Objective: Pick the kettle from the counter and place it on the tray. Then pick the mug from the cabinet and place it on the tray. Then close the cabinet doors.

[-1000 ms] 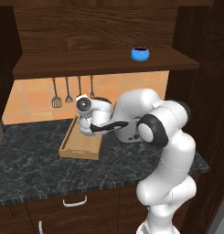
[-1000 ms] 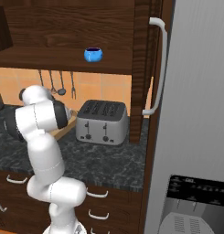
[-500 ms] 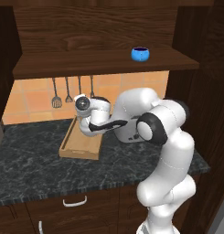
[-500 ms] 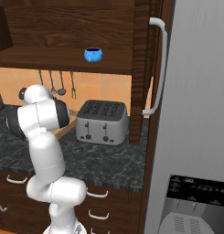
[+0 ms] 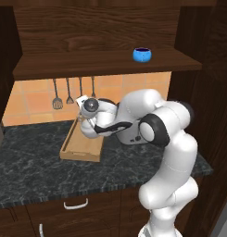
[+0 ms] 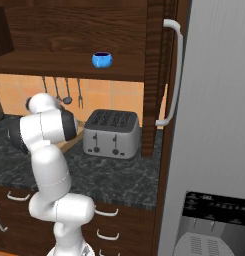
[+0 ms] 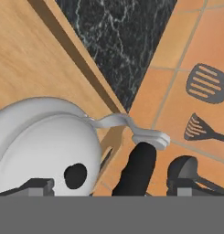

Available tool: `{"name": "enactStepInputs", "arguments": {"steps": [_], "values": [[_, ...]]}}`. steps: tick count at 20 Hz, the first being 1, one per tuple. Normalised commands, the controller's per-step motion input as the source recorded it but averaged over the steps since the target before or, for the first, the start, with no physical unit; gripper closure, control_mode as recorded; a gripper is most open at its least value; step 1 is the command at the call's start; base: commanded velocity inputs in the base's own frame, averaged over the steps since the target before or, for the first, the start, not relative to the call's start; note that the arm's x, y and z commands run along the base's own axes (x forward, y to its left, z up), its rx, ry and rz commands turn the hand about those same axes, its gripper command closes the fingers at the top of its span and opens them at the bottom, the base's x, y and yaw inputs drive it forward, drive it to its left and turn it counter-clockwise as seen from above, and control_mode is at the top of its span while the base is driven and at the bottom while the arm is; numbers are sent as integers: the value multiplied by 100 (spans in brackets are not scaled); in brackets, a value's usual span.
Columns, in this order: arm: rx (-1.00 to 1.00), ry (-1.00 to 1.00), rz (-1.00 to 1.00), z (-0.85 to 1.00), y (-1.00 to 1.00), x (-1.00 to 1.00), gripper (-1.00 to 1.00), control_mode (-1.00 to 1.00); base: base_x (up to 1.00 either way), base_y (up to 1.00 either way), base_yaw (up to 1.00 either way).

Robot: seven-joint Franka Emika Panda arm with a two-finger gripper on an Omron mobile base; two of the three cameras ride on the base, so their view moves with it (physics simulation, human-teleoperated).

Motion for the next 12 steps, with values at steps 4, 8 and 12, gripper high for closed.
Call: {"name": "enactStepInputs", "arguments": {"steps": [4,8,12], "values": [[0,-5,5,3,0,0,-100,-100,0,0,0],[-1,-11,0,15,8,0,-100,-100,0,0,0],[0,-4,0,6,5,-14,-100,-100,0,0,0]]}}
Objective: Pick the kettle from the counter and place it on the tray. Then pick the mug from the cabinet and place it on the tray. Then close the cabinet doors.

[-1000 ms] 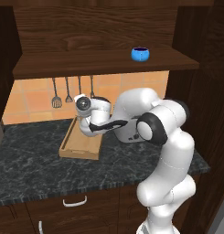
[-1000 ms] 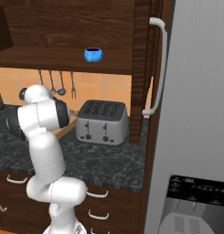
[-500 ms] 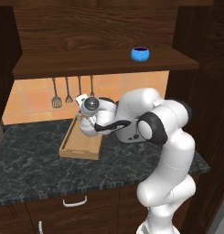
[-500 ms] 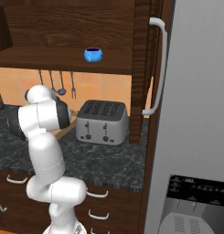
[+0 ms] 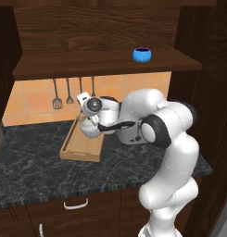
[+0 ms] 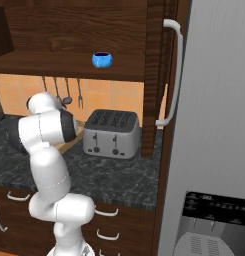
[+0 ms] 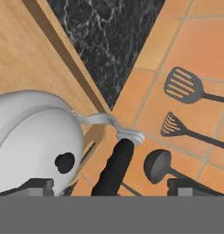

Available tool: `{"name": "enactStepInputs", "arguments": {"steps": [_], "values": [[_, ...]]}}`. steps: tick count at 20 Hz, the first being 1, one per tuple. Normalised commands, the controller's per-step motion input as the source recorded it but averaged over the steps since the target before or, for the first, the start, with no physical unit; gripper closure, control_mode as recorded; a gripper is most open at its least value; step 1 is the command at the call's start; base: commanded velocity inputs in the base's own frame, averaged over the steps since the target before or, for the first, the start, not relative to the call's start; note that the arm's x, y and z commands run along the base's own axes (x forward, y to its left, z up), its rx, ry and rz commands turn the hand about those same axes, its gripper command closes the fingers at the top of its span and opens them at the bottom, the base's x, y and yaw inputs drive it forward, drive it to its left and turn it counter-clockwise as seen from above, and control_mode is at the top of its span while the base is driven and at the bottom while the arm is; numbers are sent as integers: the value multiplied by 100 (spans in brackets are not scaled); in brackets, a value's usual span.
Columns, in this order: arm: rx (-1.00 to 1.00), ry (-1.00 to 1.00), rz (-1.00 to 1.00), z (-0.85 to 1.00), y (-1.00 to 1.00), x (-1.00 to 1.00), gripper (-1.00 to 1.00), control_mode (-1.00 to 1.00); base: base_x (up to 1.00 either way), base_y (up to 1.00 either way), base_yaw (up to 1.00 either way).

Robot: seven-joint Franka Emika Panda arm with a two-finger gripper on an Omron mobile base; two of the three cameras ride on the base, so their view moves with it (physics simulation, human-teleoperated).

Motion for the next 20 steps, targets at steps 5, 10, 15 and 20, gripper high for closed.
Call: {"name": "enactStepInputs", "arguments": {"steps": [5,10,15,20], "values": [[0,-1,0,3,9,-27,-100,-100,0,0,0],[0,0,0,15,11,-35,-100,-100,0,0,0],[-2,1,1,22,0,-48,-100,-100,0,0,0],[-7,1,6,33,-4,-51,-100,-100,0,0,0]]}}
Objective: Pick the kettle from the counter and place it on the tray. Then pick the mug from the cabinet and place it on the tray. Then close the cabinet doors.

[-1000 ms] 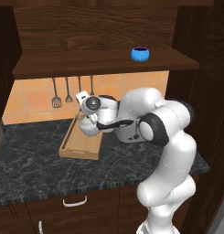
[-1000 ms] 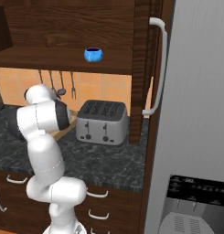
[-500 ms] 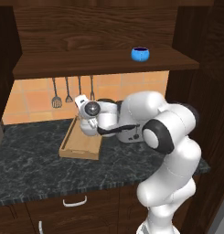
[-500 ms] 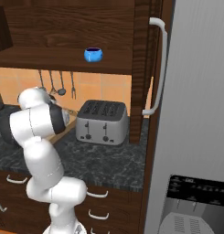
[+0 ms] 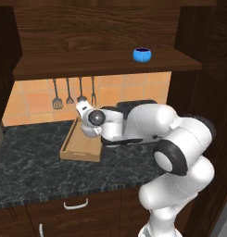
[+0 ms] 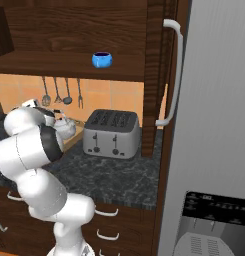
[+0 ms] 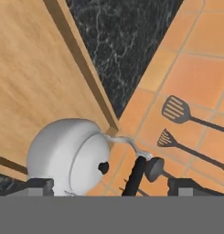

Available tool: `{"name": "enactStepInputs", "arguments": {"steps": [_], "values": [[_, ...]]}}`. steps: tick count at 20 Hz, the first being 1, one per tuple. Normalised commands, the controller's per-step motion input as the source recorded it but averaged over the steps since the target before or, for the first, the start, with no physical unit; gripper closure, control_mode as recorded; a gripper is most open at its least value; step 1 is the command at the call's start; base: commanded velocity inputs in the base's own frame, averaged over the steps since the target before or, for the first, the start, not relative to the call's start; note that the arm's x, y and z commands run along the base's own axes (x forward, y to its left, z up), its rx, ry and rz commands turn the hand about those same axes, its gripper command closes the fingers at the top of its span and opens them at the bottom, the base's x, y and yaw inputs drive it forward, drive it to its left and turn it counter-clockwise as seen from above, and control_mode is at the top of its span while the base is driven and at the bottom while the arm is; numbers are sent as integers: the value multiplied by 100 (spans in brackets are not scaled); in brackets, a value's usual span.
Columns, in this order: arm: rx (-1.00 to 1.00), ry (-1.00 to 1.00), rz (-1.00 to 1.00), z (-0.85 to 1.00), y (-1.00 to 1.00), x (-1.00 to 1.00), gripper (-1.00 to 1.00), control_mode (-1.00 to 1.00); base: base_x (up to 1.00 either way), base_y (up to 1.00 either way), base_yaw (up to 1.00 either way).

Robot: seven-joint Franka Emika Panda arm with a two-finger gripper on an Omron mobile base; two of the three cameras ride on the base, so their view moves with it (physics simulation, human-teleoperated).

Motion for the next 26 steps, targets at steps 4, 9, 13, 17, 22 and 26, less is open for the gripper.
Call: {"name": "enactStepInputs", "arguments": {"steps": [4,9,13,17,22,26], "values": [[-2,7,5,44,-12,-48,-100,-100,0,0,0],[4,15,-10,55,-13,-44,-100,-100,0,0,0],[28,4,-42,55,-8,-59,-100,-100,0,0,0],[27,-1,-38,66,-13,-51,-100,-100,0,0,0],[17,-8,-48,61,-26,-42,-100,-100,0,0,0],[21,-15,-26,51,-40,-58,-100,-100,0,0,0]]}}
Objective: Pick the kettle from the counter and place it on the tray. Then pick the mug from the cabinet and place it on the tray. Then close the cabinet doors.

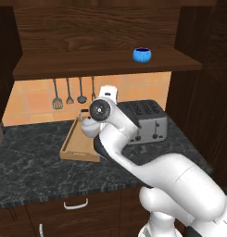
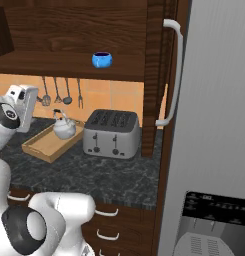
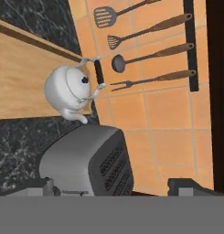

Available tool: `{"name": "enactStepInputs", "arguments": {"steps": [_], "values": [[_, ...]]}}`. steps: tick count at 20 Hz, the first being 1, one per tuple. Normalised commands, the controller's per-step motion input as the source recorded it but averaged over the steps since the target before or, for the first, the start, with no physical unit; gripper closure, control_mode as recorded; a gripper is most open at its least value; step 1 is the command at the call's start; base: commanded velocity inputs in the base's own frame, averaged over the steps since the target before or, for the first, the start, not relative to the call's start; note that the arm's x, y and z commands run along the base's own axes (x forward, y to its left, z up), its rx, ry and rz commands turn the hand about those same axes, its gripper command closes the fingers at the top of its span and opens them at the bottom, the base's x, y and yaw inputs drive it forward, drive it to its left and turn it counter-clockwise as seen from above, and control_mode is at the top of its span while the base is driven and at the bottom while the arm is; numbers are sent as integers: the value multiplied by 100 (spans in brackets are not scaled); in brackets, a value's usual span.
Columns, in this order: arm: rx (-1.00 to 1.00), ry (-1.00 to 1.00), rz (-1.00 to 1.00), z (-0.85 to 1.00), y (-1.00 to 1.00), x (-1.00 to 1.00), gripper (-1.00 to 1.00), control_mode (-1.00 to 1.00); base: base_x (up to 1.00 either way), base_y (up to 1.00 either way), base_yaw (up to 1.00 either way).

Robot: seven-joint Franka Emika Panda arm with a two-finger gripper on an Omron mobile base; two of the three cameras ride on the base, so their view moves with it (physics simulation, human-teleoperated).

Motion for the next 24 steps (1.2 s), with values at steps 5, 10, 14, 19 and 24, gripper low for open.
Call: {"name": "enactStepInputs", "arguments": {"steps": [5,10,14,19,24], "values": [[25,-17,-15,45,-49,-54,-100,-100,0,0,0],[27,-11,-17,49,-53,-36,-100,-100,0,0,0],[30,-9,-14,51,-49,-18,-100,-100,0,0,0],[35,-1,-13,49,-39,-4,-100,-100,0,0,0],[34,0,-11,48,-41,8,-100,-100,0,0,0]]}}
